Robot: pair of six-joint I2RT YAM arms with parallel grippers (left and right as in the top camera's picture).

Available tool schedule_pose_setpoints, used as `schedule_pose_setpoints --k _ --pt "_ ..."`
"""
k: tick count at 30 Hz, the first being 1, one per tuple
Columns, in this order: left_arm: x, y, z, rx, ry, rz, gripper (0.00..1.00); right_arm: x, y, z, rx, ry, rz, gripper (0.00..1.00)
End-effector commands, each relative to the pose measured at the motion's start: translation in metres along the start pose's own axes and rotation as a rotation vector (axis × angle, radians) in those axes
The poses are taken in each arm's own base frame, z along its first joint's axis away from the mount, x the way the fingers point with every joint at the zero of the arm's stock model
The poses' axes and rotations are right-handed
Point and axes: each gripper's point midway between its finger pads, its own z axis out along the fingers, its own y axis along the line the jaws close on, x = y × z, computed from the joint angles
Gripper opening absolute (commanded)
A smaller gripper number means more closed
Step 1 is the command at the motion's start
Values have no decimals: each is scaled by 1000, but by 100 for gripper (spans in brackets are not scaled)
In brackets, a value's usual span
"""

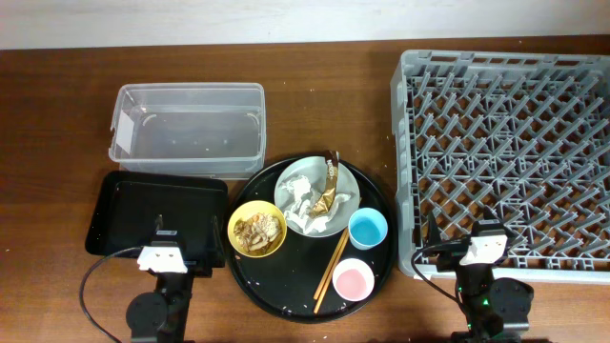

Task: Sort waste into correct bins and load items into the dishwasher rack
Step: 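Move the left gripper toward the white plate on the round tray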

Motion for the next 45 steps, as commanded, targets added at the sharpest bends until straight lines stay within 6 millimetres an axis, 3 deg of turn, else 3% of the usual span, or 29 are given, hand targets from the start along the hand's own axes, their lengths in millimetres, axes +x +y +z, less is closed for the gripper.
schedule_pose_setpoints --k 1,45 --pt "1 0 0 3 -4 12 99 3 0 1 3 3 7 98" --pt "1 3 0 -11 -4 12 99 3 0 1 2 3 8 98"
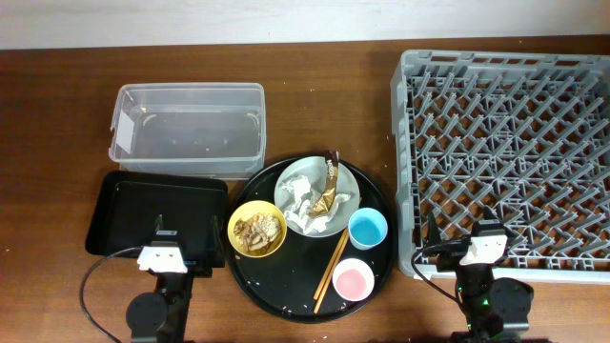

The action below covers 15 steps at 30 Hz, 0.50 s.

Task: Sort waste into correct bins and load items into the dishwasher rack
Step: 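Move the left gripper toward the white plate on the round tray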

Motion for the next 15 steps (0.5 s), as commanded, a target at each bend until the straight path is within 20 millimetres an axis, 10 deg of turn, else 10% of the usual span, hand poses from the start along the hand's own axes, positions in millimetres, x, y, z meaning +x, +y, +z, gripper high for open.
schedule_pose_setpoints --k 1,15 --pt "1 2 0 -7 -4 11 99 3 0 1 2 3 25 99" --pt "-21 -14 -20 22 507 -86 99 -60 10 -19 -62 287 189 98"
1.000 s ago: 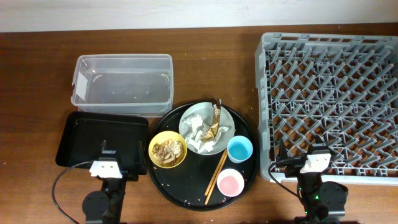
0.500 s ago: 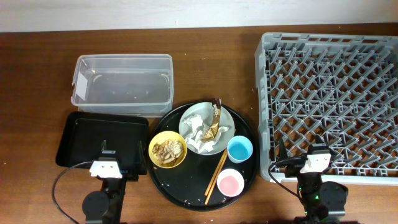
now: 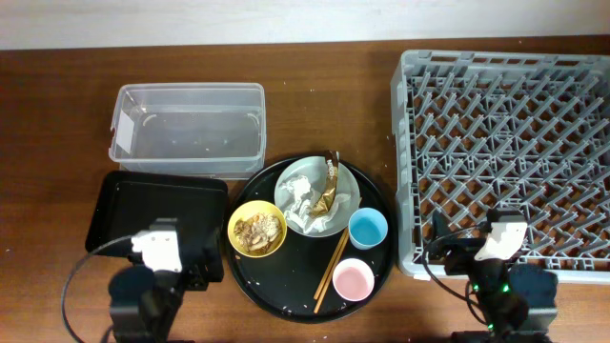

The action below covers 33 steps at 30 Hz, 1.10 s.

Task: Sort waste into correct bins and load items into the dishwasher rack
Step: 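Move the left gripper toward the white plate on the round tray, then grasp the Nescafe stick with the left gripper and drop it in the clear bin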

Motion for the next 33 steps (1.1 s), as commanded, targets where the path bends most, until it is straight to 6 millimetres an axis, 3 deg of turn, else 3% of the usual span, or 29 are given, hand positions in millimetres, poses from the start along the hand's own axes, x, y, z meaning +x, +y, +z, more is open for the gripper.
schedule_pose_setpoints --k 1,7,10,14,18,22,24,27,31,33 --pt "-13 -4 1 3 172 -37 99 -21 10 -6 -23 136 22 98" --pt "-34 -7 -6 -31 519 -85 99 -30 11 -12 13 462 57 98" --pt "-37 -11 0 -7 536 -95 99 -24 10 -9 18 498 61 98" --pt "-60 -27 23 76 443 -68 98 -23 10 -8 18 503 61 98" --pt "-72 -71 62 199 392 36 94 -23 10 -8 18 504 62 99" --pt "-70 -136 110 330 339 152 94 -23 10 -8 18 505 62 98" --pt "-59 -170 135 390 325 200 94 -22 10 -8 19 508 62 99" --pt "-21 -213 169 461 357 255 94 -21 10 -9 20 516 63 98" --pt "34 -240 191 501 444 308 89 -21 10 -9 20 516 63 98" --pt "55 -240 199 492 489 319 79 -21 10 -9 20 516 63 98"
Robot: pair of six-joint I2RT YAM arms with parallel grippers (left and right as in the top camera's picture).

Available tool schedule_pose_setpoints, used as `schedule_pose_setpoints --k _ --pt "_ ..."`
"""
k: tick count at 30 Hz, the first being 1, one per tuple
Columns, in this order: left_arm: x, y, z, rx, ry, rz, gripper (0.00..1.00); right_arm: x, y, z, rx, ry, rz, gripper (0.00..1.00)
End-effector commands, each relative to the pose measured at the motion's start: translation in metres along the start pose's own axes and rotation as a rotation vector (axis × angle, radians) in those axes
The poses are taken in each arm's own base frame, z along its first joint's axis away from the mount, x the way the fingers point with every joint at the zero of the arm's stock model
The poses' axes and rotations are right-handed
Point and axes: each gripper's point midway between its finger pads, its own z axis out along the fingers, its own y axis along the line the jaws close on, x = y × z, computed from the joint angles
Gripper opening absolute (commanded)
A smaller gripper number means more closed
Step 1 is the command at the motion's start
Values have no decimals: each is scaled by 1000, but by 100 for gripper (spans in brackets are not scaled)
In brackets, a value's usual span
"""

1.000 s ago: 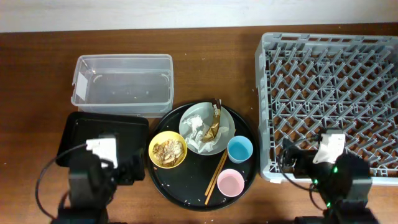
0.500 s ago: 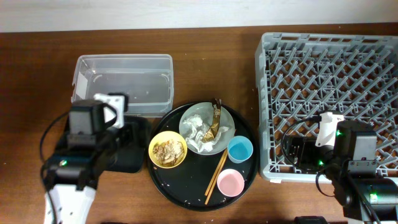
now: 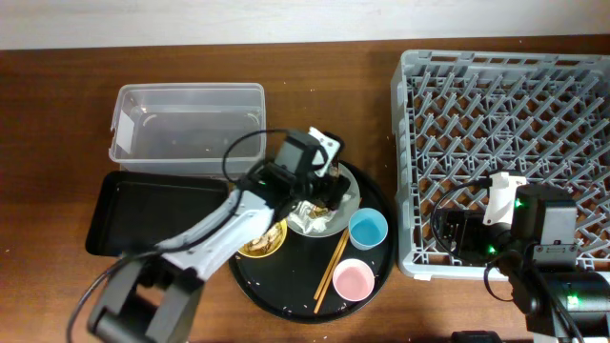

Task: Sort waste into correct bins and load items into the dishwasher rack
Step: 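Grasp the Nescafe stick with the left gripper and drop it in the clear bin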

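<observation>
On the round black tray (image 3: 303,297) stand a grey plate (image 3: 349,202) with crumpled tissue (image 3: 307,219) and a brown wrapper, a yellow bowl (image 3: 250,250) of food scraps, a blue cup (image 3: 368,229), a pink cup (image 3: 354,279) and wooden chopsticks (image 3: 332,263). My left arm reaches across the bowl. Its gripper (image 3: 327,191) hangs over the plate and hides the wrapper; I cannot make out how its jaws stand. My right gripper (image 3: 459,233) hovers at the near left corner of the grey dishwasher rack (image 3: 505,114), and its jaws are unclear too.
A clear plastic bin (image 3: 191,129) stands at the back left. A black rectangular tray (image 3: 143,210) lies in front of it, beside the round tray. The rack fills the right side of the table.
My left arm was low at the front edge by the black rectangular tray and now stretches over the yellow bowl to the plate. My right arm stands higher, by the rack's near left corner.
At the first two moments both arms rested at the front edge, and nothing on the table moved. Then both had shifted slightly. Now my left gripper is over the plate and my right is over the rack's corner. All dishes and waste lie where they were.
</observation>
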Motion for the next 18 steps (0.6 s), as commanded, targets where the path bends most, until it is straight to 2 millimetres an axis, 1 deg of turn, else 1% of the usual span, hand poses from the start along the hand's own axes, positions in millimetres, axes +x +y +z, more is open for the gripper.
schedule_pose_setpoints --k 1,3,5,6,7,9,11,13,14,16,17,18 --pt "20 3 23 -11 63 -2 75 -6 3 -5 -11 -22 0 98" --pt "27 9 28 -39 84 -5 71 -6 3 -5 -11 -22 0 98" --pt "31 8 29 -39 100 -6 57 -6 3 -5 -11 -22 0 99" --pt "32 8 28 -39 103 -7 55 -6 3 -5 -11 -22 0 98" --pt "34 8 28 -40 112 -8 46 -6 3 -5 -11 -21 0 98" --pt "38 9 28 -41 127 -11 21 -5 3 -5 -11 -19 1 98" --pt "39 9 27 -42 132 -11 1 -5 3 -5 -11 -18 1 98" --pt "34 8 26 -41 122 -10 1 -5 3 -5 -11 -18 1 98" --pt "26 7 24 -40 103 -7 1 -5 3 -5 -11 -18 1 98" --pt "-6 8 6 -48 24 -4 1 -5 3 -5 -11 -18 1 99" --pt "-23 14 -8 -81 -21 -7 1 -5 3 -5 -11 -19 1 98" --pt "-36 21 -22 -110 -57 -12 1 -5 3 -5 -11 -19 1 98"
